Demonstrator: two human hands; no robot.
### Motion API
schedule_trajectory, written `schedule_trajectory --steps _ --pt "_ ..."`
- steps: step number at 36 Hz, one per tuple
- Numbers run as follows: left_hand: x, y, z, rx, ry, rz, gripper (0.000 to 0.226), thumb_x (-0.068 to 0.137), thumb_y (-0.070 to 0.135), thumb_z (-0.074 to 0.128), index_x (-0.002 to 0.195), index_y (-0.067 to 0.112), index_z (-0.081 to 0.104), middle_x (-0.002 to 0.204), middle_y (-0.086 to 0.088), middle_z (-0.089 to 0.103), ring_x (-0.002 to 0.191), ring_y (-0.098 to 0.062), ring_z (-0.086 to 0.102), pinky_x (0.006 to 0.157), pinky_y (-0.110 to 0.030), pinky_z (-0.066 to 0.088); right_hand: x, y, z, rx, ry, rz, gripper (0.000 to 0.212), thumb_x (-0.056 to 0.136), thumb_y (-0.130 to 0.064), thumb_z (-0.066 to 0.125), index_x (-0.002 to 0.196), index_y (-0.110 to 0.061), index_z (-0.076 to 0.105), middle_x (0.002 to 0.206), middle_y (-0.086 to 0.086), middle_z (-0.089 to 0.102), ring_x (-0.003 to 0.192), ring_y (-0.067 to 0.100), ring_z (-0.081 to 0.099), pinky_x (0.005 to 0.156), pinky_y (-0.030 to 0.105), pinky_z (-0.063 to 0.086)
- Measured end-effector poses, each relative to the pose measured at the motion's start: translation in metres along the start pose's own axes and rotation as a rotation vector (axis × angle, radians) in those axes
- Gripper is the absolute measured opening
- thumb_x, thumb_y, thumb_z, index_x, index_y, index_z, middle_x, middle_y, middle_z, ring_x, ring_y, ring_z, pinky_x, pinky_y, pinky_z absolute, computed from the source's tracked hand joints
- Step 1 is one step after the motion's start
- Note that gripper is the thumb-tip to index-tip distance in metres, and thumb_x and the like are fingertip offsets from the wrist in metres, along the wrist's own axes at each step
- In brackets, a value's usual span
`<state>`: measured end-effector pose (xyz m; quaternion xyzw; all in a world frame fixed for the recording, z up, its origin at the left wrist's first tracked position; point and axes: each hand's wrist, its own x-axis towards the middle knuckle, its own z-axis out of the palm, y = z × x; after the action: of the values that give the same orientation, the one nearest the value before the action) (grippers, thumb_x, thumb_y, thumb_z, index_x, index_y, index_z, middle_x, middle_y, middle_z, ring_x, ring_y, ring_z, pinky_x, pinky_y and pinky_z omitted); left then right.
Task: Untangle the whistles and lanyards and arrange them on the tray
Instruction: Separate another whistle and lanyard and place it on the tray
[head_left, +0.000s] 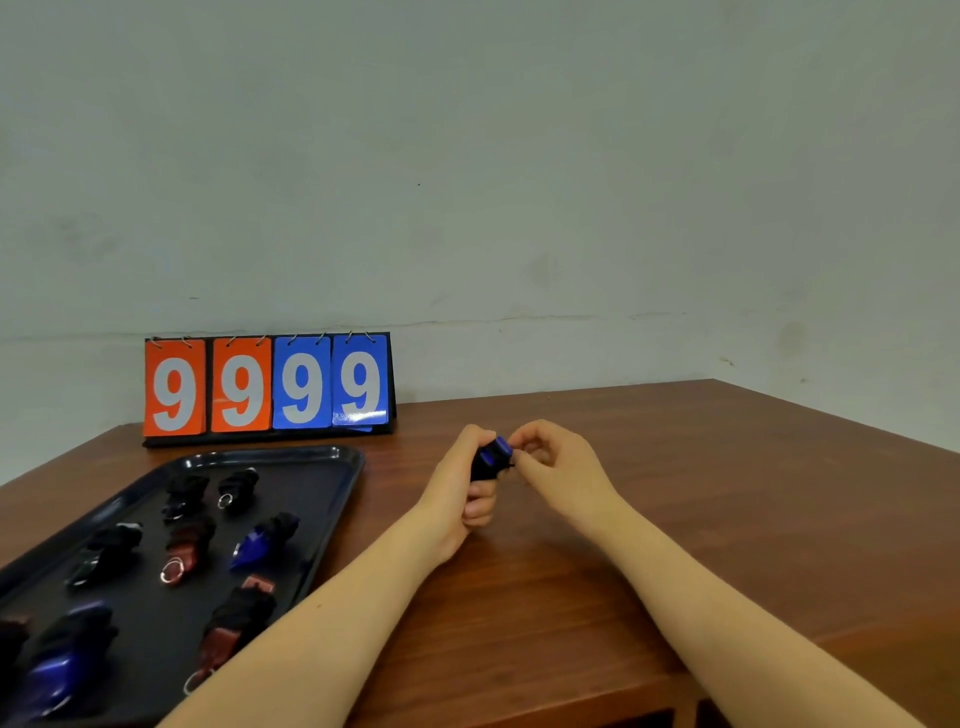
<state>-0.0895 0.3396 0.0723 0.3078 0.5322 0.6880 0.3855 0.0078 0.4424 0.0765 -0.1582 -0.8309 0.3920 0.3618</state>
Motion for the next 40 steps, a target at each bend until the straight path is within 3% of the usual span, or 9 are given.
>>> schedule_trajectory --steps 5,10,13,18,24,28,32,35,40 --pt "0.000 0.002 -0.001 0.025 -0.050 0.000 0.037 0.087 0.045 0.050 0.073 0.011 0.051 0.049 0.006 0.023 0.036 -0.008 0.019 0.040 -0.022 0.015 -0.004 0.001 0.000 -0.150 0.068 -0.145 0.015 0.091 -0.013 0.056 0.089 -0.027 0.060 0.076 -0.009 0.058 0.067 0.004 0.050 0.063 0.013 0.041" --pt "-0.002 0.003 0.003 0.001 -0.170 -0.024 0.037 0.080 0.048 0.059 0.078 0.012 0.051 0.050 0.005 0.027 0.039 -0.009 0.022 0.038 -0.020 0.018 -0.001 0.007 -0.004 -0.110 0.081 -0.077 0.013 0.092 -0.015 0.054 0.084 -0.022 0.061 0.070 -0.006 0.056 0.062 0.005 0.046 0.058 0.014 0.038" --pt "-0.002 0.002 0.004 0.024 -0.132 -0.038 0.030 0.090 0.042 0.055 0.086 0.012 0.054 0.054 0.004 0.032 0.042 -0.008 0.026 0.039 -0.019 0.019 -0.001 0.005 -0.004 0.043 0.092 -0.015 0.017 0.091 -0.010 0.051 0.079 -0.018 0.060 0.067 -0.001 0.057 0.060 0.010 0.049 0.060 0.025 0.042" --pt "0.004 -0.001 0.001 0.020 -0.037 0.017 0.031 0.093 0.039 0.055 0.111 0.013 0.059 0.065 0.001 0.041 0.050 -0.008 0.031 0.041 -0.019 0.022 0.001 -0.003 -0.004 0.302 -0.017 0.116 0.020 0.094 -0.007 0.048 0.082 -0.010 0.062 0.056 0.000 0.058 0.048 0.009 0.050 0.052 0.022 0.040" --pt "0.006 -0.002 0.003 0.075 0.107 0.093 0.028 0.099 0.035 0.048 0.105 0.009 0.058 0.062 0.000 0.042 0.049 -0.009 0.035 0.042 -0.021 0.026 0.000 -0.005 -0.003 0.679 -0.119 0.185 0.018 0.094 0.000 0.047 0.084 -0.003 0.061 0.067 0.008 0.061 0.060 0.015 0.058 0.055 0.024 0.043" --pt "0.006 0.000 0.006 -0.010 0.145 0.066 0.029 0.100 0.031 0.045 0.108 0.008 0.060 0.061 -0.002 0.050 0.050 -0.011 0.043 0.040 -0.021 0.033 0.000 -0.004 -0.003 0.719 -0.179 0.272 0.016 0.093 0.001 0.047 0.085 0.000 0.060 0.067 0.009 0.062 0.059 0.015 0.057 0.058 0.025 0.043" --pt "0.003 0.004 0.007 -0.195 0.062 -0.016 0.035 0.100 0.029 0.037 0.096 0.002 0.058 0.059 -0.004 0.041 0.051 -0.012 0.033 0.039 -0.020 0.027 0.000 -0.002 -0.001 0.694 -0.251 0.344 0.016 0.094 -0.002 0.045 0.092 0.002 0.060 0.068 0.007 0.061 0.057 0.014 0.055 0.056 0.024 0.043" --pt "-0.001 0.009 0.009 -0.310 -0.009 -0.027 0.040 0.099 0.029 0.034 0.084 0.001 0.058 0.059 -0.003 0.034 0.050 -0.011 0.023 0.039 -0.019 0.017 0.001 -0.005 -0.002 0.879 -0.295 0.351 0.016 0.093 -0.003 0.038 0.091 -0.002 0.054 0.070 0.007 0.051 0.057 0.013 0.051 0.056 0.023 0.042" --pt "-0.004 0.011 0.011 -0.451 -0.049 -0.037 0.039 0.098 0.029 0.035 0.084 -0.001 0.056 0.052 -0.001 0.032 0.037 -0.008 0.024 0.036 -0.017 0.013 0.001 -0.003 -0.002 1.227 -0.258 0.400 0.029 0.079 -0.007 0.040 0.101 0.002 0.056 0.074 0.010 0.051 0.060 0.016 0.052 0.054 0.022 0.047"
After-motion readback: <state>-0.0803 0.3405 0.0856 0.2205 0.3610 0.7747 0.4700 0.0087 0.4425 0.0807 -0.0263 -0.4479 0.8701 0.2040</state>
